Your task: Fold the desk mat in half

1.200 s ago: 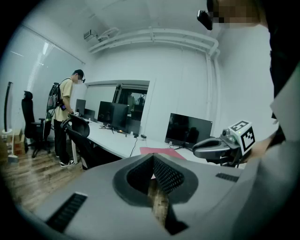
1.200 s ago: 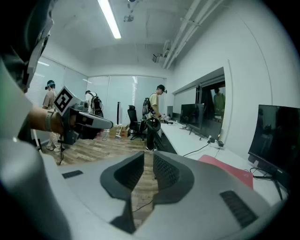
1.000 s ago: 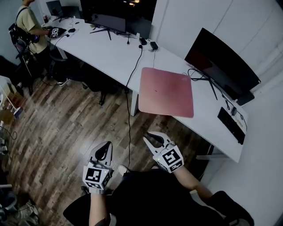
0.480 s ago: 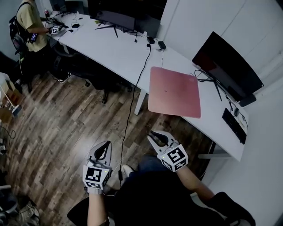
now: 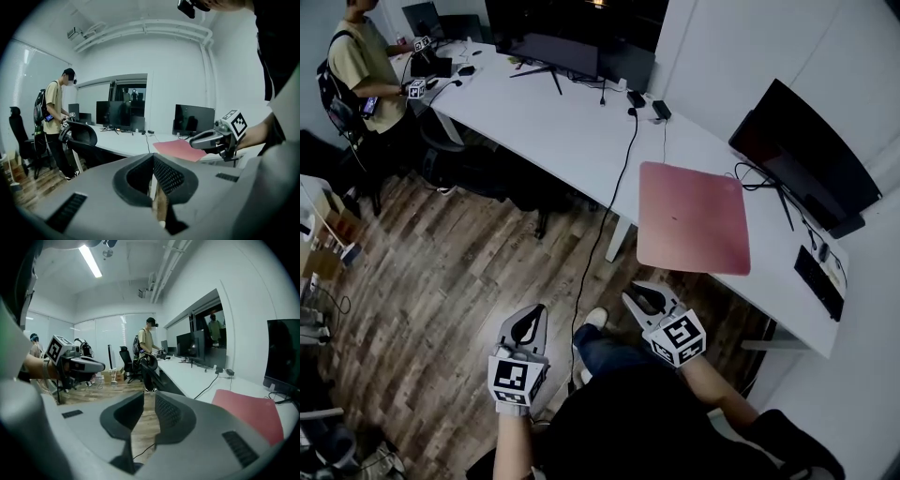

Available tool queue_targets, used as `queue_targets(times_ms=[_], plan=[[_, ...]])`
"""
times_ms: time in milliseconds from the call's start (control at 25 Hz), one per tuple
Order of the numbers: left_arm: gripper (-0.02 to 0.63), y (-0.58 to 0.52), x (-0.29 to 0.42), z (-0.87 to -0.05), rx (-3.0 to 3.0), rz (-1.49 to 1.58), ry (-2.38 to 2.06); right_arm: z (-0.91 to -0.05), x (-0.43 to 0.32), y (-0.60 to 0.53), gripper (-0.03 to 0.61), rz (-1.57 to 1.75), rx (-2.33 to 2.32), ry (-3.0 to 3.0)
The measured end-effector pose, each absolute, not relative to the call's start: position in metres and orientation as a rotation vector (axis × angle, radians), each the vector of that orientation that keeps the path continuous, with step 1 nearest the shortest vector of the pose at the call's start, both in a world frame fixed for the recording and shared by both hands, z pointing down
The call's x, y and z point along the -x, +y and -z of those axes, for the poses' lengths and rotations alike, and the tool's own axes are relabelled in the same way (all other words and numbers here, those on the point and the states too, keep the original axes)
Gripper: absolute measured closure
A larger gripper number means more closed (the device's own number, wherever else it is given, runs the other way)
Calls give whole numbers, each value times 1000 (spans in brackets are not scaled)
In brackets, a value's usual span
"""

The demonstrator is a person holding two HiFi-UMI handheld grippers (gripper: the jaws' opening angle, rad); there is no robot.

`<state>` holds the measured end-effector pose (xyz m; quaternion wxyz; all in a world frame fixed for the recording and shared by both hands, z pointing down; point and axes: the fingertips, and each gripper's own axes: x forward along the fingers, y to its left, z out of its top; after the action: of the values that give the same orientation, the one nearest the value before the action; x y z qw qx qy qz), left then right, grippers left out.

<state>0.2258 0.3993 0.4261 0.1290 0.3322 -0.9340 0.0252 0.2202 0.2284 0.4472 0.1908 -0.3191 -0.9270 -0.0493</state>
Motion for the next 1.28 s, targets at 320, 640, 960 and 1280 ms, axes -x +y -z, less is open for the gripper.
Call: queue_targets(times_ms=[320, 640, 960, 1280], plan=[[607, 398, -121, -411, -997, -142, -2689, -443, -131, 219, 506, 72, 842, -2621], [607, 351, -30, -419, -1081, -178, -2610, -448, -54, 173, 506, 7, 744, -2625], [607, 293, 36, -428, -1220, -266, -2499, -458, -5, 117, 506, -85, 594, -2657], [607, 226, 68, -437, -1428, -330, -2354, -469, -7, 70, 506, -207, 351, -2679]])
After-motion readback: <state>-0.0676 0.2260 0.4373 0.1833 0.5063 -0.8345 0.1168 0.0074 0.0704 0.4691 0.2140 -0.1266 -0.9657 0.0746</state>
